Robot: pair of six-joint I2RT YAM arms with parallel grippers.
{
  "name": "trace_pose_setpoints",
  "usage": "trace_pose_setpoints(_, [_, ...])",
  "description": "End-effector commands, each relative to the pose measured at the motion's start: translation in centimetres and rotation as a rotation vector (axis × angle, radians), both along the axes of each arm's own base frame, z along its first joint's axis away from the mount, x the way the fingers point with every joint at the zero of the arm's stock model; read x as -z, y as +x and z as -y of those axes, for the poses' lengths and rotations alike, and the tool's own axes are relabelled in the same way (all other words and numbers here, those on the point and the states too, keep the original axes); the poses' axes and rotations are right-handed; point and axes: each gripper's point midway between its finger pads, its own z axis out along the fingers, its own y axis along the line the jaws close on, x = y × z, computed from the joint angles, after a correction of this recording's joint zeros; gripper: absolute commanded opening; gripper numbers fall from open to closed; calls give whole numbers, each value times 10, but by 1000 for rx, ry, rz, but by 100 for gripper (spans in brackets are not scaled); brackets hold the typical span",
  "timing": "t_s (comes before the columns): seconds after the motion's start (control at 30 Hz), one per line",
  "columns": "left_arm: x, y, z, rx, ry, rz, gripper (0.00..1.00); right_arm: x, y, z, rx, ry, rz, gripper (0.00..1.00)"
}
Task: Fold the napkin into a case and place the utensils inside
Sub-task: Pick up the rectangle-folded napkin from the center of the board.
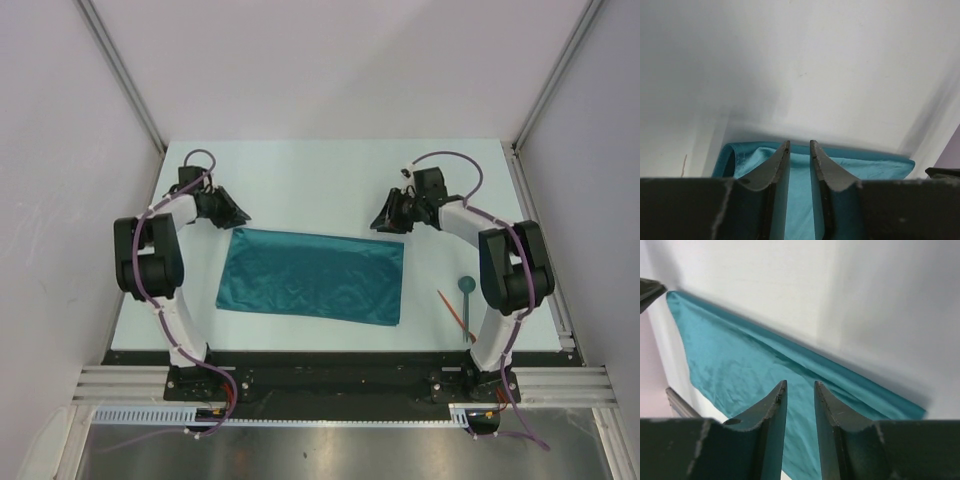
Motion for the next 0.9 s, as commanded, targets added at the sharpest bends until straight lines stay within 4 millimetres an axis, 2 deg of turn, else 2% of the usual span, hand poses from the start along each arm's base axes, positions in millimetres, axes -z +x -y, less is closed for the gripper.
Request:
trace_pose_setpoints(0.0, [15, 8, -9, -26, 27, -30, 26, 11, 12, -15, -11, 48, -18, 33])
trace_pose_setpoints(0.1, [23, 10, -21, -39, 59, -54, 26, 29, 12, -1, 4, 23, -34, 33])
trace_pose_setpoints(0.17, [29, 14, -27, -46, 79, -61, 26, 41, 17, 15, 24, -17, -31, 32])
trace_pose_setpoints(0.23, [37, 16, -33, -50, 102, -71, 26, 48, 21, 27, 44, -47, -33, 32])
trace_pose_setpoints(0.27, [32, 23, -35, -47, 114, -54, 27, 50, 25, 37, 62, -71, -23, 32])
trace_pose_setpoints(0.37, [27, 28, -43, -48, 158, -54, 30, 46, 34, 52, 84, -120, 3, 32])
trace_pose_setpoints(0.43, [21, 28, -46, -48, 177, -52, 35, 39, 34, 60, 93, -149, 6, 33])
trace_pose_setpoints(0.57, [-17, 25, -44, -55, 183, 18, 51, 7, 33, 74, 141, -207, 47, 36])
trace_pose_setpoints(0.6, [-40, 22, -44, -62, 191, 56, 54, 4, 25, 78, 154, -220, 25, 42])
trace_pose_setpoints(0.67, [-60, 11, -41, -66, 204, 86, 60, -11, 16, 84, 189, -237, 29, 48])
trace_pose_setpoints(0.7, [-92, 5, -38, -67, 205, 162, 60, -3, 0, 83, 187, -237, -13, 52])
trace_pose_setpoints(0.73, [-104, -2, -34, -63, 207, 192, 60, -11, -10, 80, 187, -230, -3, 54])
trace_pose_setpoints(0.77, [-103, -16, -22, -34, 200, 197, 60, -8, -19, 81, 198, -248, -17, 57])
trace_pose_setpoints(0.8, [-116, -25, -15, -12, 209, 236, 61, 6, -41, 79, 194, -264, -71, 62])
trace_pose_setpoints(0.83, [-140, -37, -8, 0, 223, 304, 61, -2, -53, 68, 189, -255, -66, 62])
trace_pose_setpoints(0.87, [-135, -54, 7, 40, 238, 300, 61, 2, -65, 65, 190, -266, -80, 63])
